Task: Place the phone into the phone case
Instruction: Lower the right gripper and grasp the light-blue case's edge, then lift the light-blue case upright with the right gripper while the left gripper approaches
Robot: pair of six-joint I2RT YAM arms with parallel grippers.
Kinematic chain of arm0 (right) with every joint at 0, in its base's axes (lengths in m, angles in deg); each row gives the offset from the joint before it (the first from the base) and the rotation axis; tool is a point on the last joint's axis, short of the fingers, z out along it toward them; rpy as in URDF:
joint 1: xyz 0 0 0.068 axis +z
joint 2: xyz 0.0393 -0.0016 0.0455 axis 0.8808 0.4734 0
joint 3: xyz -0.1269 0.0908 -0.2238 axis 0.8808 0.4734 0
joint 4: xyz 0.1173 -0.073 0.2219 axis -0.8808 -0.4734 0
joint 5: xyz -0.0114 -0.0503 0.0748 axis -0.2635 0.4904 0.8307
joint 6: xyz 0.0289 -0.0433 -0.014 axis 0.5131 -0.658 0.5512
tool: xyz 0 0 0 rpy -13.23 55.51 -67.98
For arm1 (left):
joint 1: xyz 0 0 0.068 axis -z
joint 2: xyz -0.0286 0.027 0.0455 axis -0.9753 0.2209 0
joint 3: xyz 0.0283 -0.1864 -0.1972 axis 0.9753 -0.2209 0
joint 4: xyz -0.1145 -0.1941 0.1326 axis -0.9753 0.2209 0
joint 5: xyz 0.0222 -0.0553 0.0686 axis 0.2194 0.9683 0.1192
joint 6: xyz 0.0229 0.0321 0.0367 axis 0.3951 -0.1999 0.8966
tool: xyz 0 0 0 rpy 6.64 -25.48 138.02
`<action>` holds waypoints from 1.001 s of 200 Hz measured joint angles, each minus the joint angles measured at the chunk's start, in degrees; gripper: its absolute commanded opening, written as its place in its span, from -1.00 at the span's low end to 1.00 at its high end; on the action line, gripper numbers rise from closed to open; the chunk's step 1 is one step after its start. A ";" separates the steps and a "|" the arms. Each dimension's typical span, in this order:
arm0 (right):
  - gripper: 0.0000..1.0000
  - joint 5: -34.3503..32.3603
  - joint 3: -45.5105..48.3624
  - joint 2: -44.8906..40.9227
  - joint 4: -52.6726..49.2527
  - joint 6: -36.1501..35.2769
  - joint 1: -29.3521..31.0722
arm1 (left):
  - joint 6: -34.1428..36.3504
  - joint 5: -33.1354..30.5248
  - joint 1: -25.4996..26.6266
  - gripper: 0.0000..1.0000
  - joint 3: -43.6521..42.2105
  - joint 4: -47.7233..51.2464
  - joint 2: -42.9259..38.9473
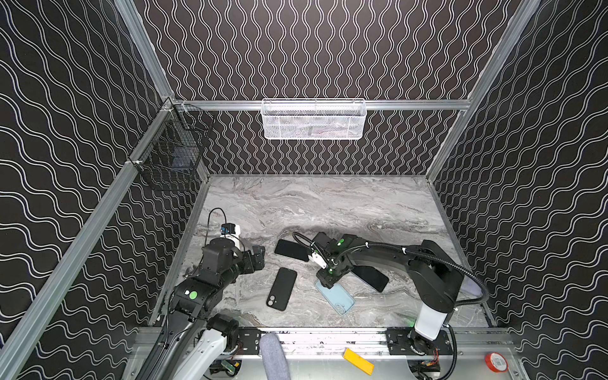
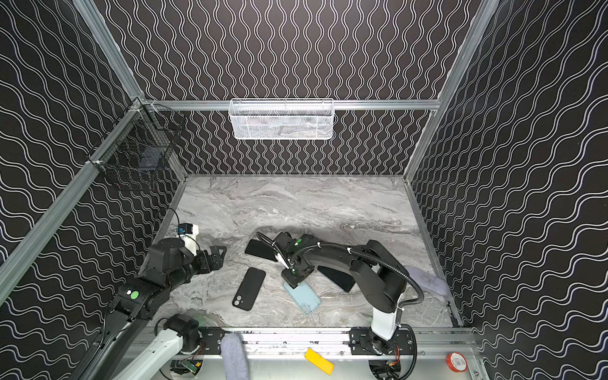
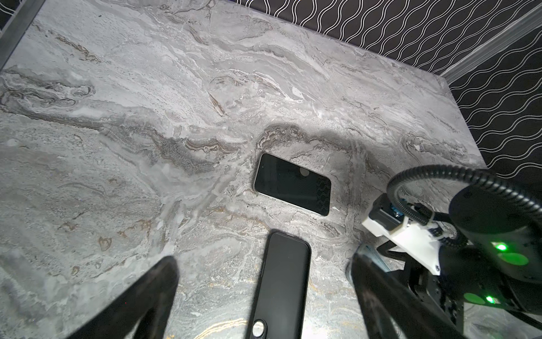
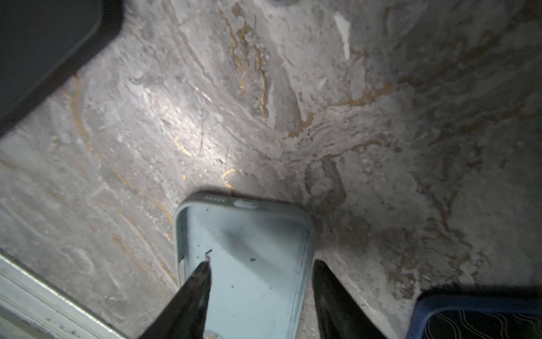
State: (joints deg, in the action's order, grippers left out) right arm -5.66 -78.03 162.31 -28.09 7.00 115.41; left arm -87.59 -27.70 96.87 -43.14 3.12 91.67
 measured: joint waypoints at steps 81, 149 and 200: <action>-0.29 -3.39 0.70 2.05 1.40 2.05 0.00 | -0.26 -0.52 0.00 0.92 0.15 -0.07 -0.04; -0.79 -4.46 -0.35 2.73 2.64 9.73 -0.07 | -1.86 -1.14 0.00 0.93 0.68 -1.92 2.08; -0.88 -3.37 -0.57 2.51 3.50 18.01 -1.51 | -1.86 -1.09 -0.02 0.93 0.76 -2.54 1.18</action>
State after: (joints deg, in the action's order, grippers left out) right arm -9.03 -78.60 164.83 -24.59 25.01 113.91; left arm -89.45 -28.79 96.85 -42.38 0.58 92.85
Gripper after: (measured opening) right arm 0.066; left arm 0.965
